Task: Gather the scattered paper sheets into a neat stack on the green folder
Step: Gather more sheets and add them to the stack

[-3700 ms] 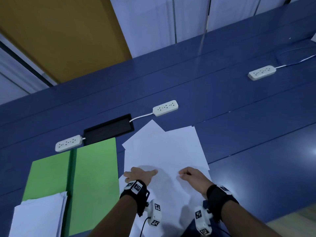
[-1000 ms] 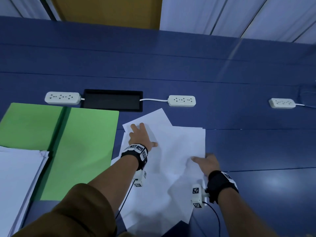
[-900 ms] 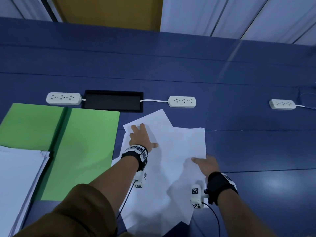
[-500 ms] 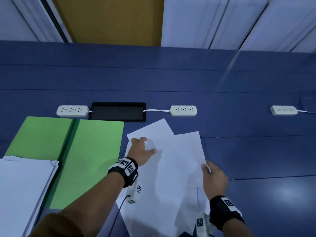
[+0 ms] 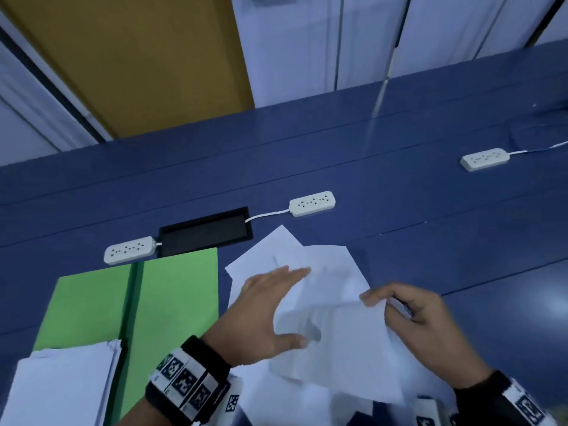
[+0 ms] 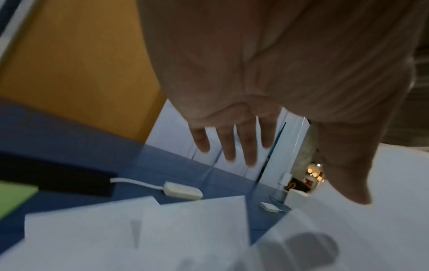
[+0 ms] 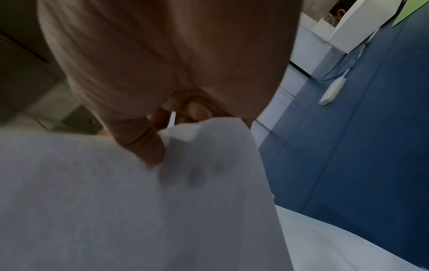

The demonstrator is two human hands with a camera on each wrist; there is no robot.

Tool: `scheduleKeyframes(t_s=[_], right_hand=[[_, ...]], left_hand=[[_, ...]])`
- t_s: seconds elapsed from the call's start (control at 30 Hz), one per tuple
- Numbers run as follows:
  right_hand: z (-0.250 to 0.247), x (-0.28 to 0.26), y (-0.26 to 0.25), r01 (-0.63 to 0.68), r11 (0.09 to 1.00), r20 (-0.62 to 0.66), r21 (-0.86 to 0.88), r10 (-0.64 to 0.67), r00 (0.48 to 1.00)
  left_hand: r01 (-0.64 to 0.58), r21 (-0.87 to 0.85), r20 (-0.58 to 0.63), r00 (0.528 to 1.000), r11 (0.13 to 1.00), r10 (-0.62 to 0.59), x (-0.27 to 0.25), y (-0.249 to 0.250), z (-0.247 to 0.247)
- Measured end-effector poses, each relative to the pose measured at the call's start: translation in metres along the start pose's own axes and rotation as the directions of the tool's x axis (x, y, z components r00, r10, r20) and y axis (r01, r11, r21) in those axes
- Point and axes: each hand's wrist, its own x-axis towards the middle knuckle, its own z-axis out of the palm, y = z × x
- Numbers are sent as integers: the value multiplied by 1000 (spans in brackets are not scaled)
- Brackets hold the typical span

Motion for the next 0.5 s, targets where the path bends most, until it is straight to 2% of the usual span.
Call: scheduleKeyframes(t_s=[0.07, 0.17, 0.27, 0.33, 0.43, 0.5], right_hand=[[-5, 7, -23, 21, 999, 32, 38, -22, 999], [1, 23, -37, 61, 993, -17, 102, -60, 998], [22, 40, -29, 41, 990, -100, -137, -55, 993], [41, 51, -27, 85, 947, -91, -309, -118, 989], [72, 65, -30, 225, 866, 34, -447, -235, 971], [88, 72, -38, 241, 848, 54, -472, -245, 968]], left_hand=[[14, -129, 74, 997, 992, -4, -9, 16, 8], [69, -340, 134, 991, 938, -24, -21, 41, 16], [13, -519, 126, 990, 855, 62, -20, 66, 17], [-2, -560, 99, 993, 828, 69, -17, 78, 17], [108, -562, 38, 994, 820, -105, -11, 77, 21], [233, -515, -76, 946, 825, -315, -9, 62, 23]])
